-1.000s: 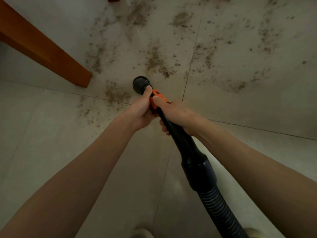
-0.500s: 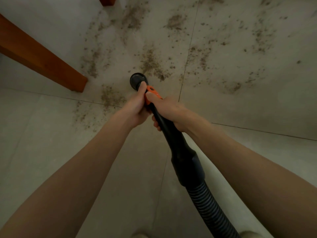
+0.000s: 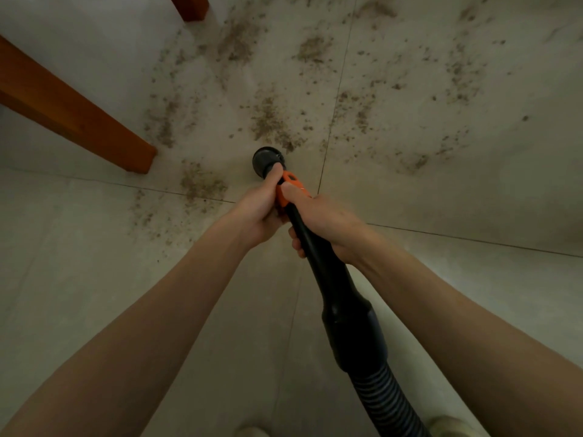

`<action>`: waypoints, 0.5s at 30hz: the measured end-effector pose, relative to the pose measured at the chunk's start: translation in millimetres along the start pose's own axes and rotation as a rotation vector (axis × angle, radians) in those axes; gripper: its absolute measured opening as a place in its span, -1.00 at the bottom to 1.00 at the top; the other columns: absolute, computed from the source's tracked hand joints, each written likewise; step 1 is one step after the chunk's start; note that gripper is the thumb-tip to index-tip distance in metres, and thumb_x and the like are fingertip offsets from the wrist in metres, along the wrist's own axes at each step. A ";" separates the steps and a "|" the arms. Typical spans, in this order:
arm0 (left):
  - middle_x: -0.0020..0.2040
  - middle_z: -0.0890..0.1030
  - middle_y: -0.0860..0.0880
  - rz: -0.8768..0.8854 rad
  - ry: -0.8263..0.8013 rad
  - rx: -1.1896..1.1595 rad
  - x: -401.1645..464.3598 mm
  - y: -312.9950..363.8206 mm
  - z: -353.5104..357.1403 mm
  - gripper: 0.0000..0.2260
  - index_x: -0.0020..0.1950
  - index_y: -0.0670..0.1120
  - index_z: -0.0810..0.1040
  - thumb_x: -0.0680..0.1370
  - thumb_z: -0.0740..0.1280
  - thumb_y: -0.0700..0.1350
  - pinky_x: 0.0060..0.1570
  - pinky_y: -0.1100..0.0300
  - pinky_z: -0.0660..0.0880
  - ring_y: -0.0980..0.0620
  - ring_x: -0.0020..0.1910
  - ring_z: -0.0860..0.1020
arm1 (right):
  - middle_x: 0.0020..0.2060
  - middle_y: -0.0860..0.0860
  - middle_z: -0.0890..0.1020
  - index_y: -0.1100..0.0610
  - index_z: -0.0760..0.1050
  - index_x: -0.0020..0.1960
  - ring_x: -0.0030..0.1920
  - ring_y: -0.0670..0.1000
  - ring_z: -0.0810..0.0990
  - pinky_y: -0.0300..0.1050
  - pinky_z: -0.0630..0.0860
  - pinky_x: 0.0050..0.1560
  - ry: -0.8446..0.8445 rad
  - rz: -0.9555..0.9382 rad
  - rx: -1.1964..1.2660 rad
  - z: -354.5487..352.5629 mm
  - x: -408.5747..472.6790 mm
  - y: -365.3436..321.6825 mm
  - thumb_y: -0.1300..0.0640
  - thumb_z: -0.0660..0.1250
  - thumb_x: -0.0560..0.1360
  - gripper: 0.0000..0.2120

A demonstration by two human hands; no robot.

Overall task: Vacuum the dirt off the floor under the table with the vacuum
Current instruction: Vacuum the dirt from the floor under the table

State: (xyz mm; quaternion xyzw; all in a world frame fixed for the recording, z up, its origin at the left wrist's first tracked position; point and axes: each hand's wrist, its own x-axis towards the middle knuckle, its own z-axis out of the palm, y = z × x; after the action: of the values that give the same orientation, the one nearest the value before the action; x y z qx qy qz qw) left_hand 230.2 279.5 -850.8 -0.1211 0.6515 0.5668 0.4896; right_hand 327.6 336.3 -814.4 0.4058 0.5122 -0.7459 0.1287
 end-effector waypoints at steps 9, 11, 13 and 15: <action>-0.19 0.56 -0.10 -0.014 0.035 -0.052 -14.3 -3.8 -5.6 -0.74 -0.02 -0.13 0.48 0.61 0.16 0.04 -0.26 0.17 0.49 0.02 -0.20 0.54 | -0.49 0.09 0.44 0.23 0.41 -0.12 -0.56 -0.02 0.43 -0.26 0.41 -0.56 -0.096 0.051 -0.052 4.1 -2.6 1.4 -0.18 0.15 0.58 -0.55; -0.19 0.54 -0.11 -0.017 0.036 -0.059 -22.1 -13.0 -14.6 -0.74 -0.08 -0.13 0.44 0.62 0.12 0.03 -0.29 0.18 0.49 0.02 -0.23 0.52 | -0.48 0.09 0.45 0.24 0.41 -0.09 -0.57 -0.03 0.44 -0.26 0.41 -0.56 -0.128 0.064 -0.089 10.3 -8.1 6.9 -0.17 0.15 0.58 -0.56; -0.23 0.51 -0.09 -0.010 0.054 -0.061 -31.2 -23.0 -26.4 -0.73 -0.12 -0.13 0.41 0.62 0.10 0.02 -0.37 0.21 0.48 0.03 -0.28 0.50 | -0.46 0.11 0.48 0.28 0.42 -0.05 -0.60 -0.03 0.46 -0.26 0.42 -0.57 -0.131 0.065 -0.122 18.5 -13.2 14.4 -0.15 0.18 0.58 -0.56; -0.30 0.48 -0.06 0.004 0.060 -0.073 -41.7 -32.3 -40.2 -0.72 -0.16 -0.11 0.40 0.63 0.09 0.01 -0.37 0.21 0.46 0.05 -0.31 0.49 | -0.45 0.11 0.49 0.30 0.42 -0.03 -0.61 -0.03 0.46 -0.26 0.42 -0.56 -0.145 0.070 -0.167 27.3 -18.2 21.3 -0.14 0.19 0.57 -0.55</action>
State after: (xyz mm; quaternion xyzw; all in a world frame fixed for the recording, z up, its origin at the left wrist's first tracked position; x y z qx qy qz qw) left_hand 253.5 217.8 -843.4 -0.1543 0.6451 0.5873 0.4638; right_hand 339.2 299.1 -811.1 0.3562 0.5474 -0.7231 0.2250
